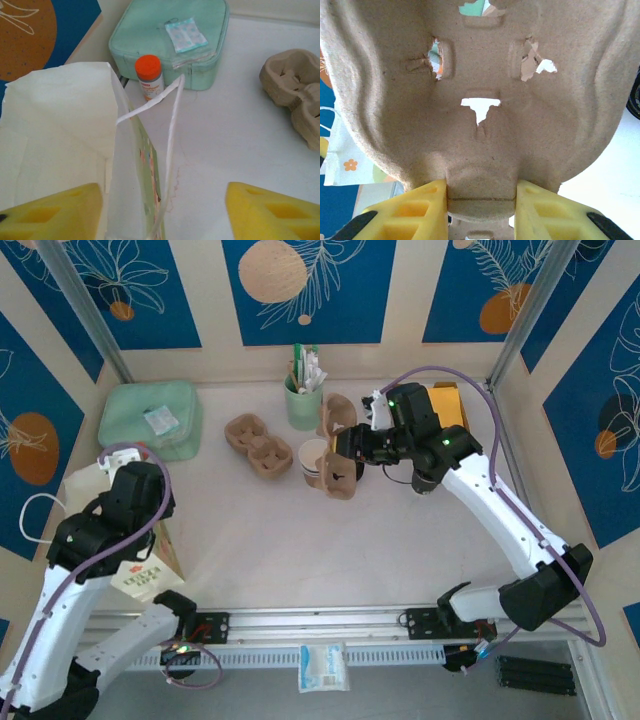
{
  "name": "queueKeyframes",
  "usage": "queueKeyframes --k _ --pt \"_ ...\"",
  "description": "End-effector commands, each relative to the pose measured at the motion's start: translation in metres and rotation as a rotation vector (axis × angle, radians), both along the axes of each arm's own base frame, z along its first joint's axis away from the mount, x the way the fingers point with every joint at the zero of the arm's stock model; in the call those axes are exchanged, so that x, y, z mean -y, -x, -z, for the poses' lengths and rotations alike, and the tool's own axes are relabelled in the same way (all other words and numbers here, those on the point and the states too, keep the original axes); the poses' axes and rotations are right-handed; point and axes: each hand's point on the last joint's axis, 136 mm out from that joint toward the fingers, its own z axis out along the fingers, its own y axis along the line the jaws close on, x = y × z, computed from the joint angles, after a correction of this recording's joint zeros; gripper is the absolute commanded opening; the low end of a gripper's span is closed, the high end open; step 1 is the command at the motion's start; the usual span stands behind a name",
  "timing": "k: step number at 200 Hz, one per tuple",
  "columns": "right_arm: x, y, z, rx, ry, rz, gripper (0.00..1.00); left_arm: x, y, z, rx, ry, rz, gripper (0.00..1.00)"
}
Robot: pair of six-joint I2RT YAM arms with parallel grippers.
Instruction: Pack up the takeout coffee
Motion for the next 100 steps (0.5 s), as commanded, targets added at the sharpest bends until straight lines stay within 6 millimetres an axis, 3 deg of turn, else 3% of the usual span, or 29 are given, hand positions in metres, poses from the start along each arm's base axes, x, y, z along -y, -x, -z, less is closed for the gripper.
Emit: queueKeyframes --k 1,33,69,100 --pt "0.004 0.008 -0.023 0.052 -0.027 -0.021 0.33 0.007 -0.013 0.004 0.002 0.032 0.038 0.56" --pt "0.005 0.01 -0.018 0.045 -0.016 -0.018 0.33 0.023 -0.028 -0.001 0.026 0.1 0.11 0.25" --pt "0.012 0.008 -0.01 0.031 -0.012 0.002 0.33 0.058 -0.041 -0.011 0.02 0.206 0.265 0.01" --pt "0.017 0.004 -0.01 0.036 -0.01 0.01 0.33 0.081 -0.046 -0.02 0.011 0.296 0.346 0.0"
